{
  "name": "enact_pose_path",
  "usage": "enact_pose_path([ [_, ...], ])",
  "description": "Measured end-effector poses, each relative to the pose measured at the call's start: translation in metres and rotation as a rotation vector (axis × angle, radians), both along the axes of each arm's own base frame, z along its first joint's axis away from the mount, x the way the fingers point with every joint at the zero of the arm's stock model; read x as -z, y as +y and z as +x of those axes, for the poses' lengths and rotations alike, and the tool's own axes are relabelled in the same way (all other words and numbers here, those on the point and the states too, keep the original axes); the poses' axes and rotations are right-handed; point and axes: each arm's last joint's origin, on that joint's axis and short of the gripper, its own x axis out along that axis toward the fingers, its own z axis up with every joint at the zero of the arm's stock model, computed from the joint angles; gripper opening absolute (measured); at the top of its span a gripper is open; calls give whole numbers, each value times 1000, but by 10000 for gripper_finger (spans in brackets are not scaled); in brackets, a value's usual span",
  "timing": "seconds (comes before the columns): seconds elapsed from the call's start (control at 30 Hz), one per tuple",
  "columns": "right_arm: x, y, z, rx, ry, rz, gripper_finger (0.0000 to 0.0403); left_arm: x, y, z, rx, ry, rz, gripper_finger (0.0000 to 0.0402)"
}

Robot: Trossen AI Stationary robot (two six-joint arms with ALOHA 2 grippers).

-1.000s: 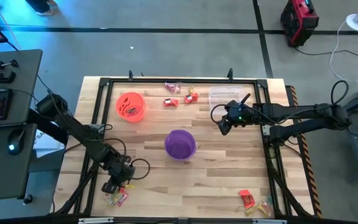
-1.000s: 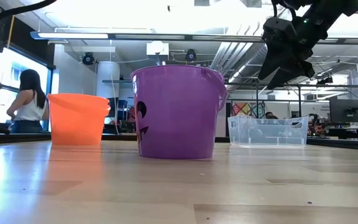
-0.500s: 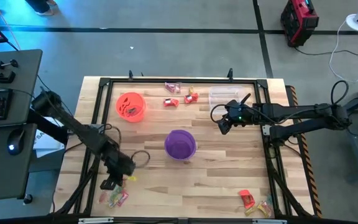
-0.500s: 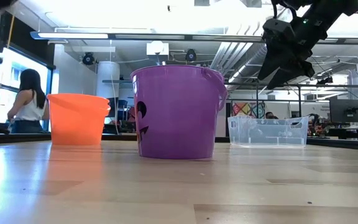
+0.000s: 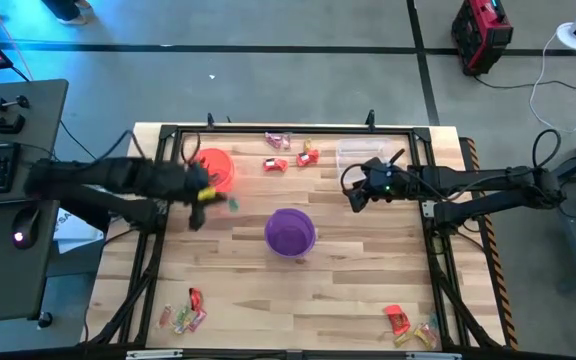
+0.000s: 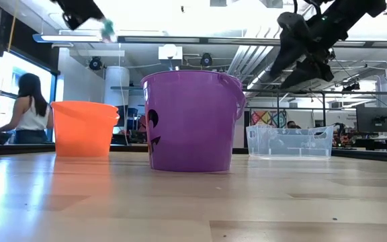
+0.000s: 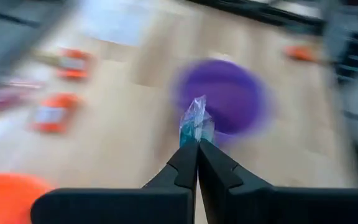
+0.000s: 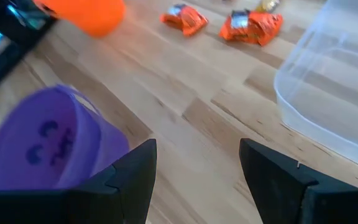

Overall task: Sort candy by brand, put in halloween buckets
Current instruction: Put the blue gummy into the orange bucket, then put the orange gummy into the orange bucket

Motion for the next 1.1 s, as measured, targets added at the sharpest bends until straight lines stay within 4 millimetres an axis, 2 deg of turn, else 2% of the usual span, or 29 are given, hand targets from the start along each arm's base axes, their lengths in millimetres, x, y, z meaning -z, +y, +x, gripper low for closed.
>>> enact_pose_path([
  [0.2,-6,-1,5,21,-86,-8,224,7,53,-2,-339,93,137,0],
  [0.43,-10,-3,7,77,-137,-41,224,37,92,-12,-589,343,72,0],
  [0.67,-10,-3,7,88,-138,-46,224,54,107,-14,-682,430,16,12],
  [0.97,-11,-4,8,122,-158,-19,224,61,113,-9,-700,435,-96,112],
  [1.1,-15,-4,10,152,-229,17,224,49,112,-4,-648,317,-191,148],
])
